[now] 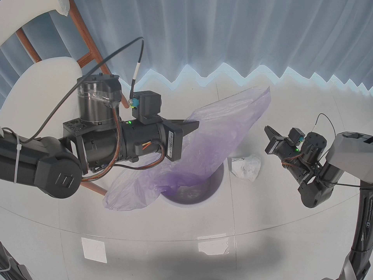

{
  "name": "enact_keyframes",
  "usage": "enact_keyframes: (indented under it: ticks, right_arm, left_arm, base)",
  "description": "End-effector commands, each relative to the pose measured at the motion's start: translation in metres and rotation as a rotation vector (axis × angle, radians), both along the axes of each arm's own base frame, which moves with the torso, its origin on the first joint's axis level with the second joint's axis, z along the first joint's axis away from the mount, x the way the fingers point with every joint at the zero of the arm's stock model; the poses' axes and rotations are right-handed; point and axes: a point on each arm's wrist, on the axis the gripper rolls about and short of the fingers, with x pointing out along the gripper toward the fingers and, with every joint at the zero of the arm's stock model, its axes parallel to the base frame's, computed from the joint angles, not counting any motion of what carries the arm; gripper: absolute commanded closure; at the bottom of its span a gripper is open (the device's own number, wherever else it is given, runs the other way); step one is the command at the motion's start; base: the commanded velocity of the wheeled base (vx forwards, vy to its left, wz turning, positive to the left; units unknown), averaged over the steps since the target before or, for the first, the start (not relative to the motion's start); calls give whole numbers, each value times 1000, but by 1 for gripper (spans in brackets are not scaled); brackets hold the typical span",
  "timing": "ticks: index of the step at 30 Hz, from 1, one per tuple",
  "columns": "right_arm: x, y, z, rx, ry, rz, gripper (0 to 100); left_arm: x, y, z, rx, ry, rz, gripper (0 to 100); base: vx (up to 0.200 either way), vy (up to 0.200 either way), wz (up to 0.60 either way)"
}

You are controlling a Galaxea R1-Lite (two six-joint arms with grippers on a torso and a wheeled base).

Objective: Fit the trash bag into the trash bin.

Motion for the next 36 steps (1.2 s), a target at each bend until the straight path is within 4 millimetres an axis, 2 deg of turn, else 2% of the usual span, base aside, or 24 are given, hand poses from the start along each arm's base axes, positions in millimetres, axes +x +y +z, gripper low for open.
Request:
enact_keyframes:
  ticks: [1, 4, 10, 13, 16, 17, 18, 19, 20, 23, 26, 27, 28, 29, 32, 36]
  right_arm:
    - [43, 8, -35, -64, -61, 90, 100]
    - [56, 16, -37, -85, -120, 162, 100]
    - [79, 27, -54, -199, -241, 312, 100]
    - [79, 36, -55, -238, -279, 395, 100]
    - [72, 58, -52, -237, -301, 464, 100]
    - [72, 58, -52, -237, -301, 464, 100]
    - [66, 74, -47, -232, -317, 499, 100]
    - [65, 77, -46, -231, -321, 503, 100]
    - [57, 92, -37, -227, -343, 536, 100]
    - [41, 118, -24, -223, -374, 593, 100]
    - [38, 122, -24, -223, -375, 603, 100]
    - [10, 149, -29, -234, -341, 688, 100]
    - [8, 150, -30, -235, -338, 693, 100]
    - [-8, 162, -41, -251, -302, 740, 100]
    - [-23, 174, -50, -261, -274, 783, 100]
    - [-24, 177, -55, -262, -266, 793, 100]
  left_arm:
    - [-4, 4, 7, -11, -18, 1, 100]
    - [-3, 5, 8, -12, -19, 7, 100]
    - [-1, 7, 7, -11, -19, 10, 100]
    - [-1, 6, 6, -9, -19, 10, 100]
    - [0, 6, 6, -10, -22, 8, 100]
    - [0, 6, 6, -10, -22, 8, 100]
    - [0, 6, 6, -8, -30, 7, 100]
    - [0, 6, 6, -8, -30, 7, 100]
    - [0, 6, 6, -6, -30, 7, 100]
    - [0, 6, 6, -6, -30, 7, 100]
    - [0, 6, 6, -6, -30, 7, 100]
    - [0, 5, 5, -5, -28, 7, 100]
    - [0, 5, 5, -6, -27, 7, 100]
    - [0, 5, 4, -4, -25, 9, 100]
    - [2, 4, 2, 0, -18, 10, 100]
    - [2, 4, 1, 1, -17, 10, 100]
  base:
    - [0, 0, 0]
    - [0, 0, 0]
    - [0, 0, 0]
    - [0, 0, 0]
    - [0, 0, 0]
    - [0, 0, 0]
    - [0, 0, 0]
    - [0, 0, 0]
    - [0, 0, 0]
    - [0, 0, 0]
    - [0, 0, 0]
    - [0, 0, 0]
    - [0, 0, 0]
    - [0, 0, 0]
    - [0, 0, 0]
    - [0, 0, 0]
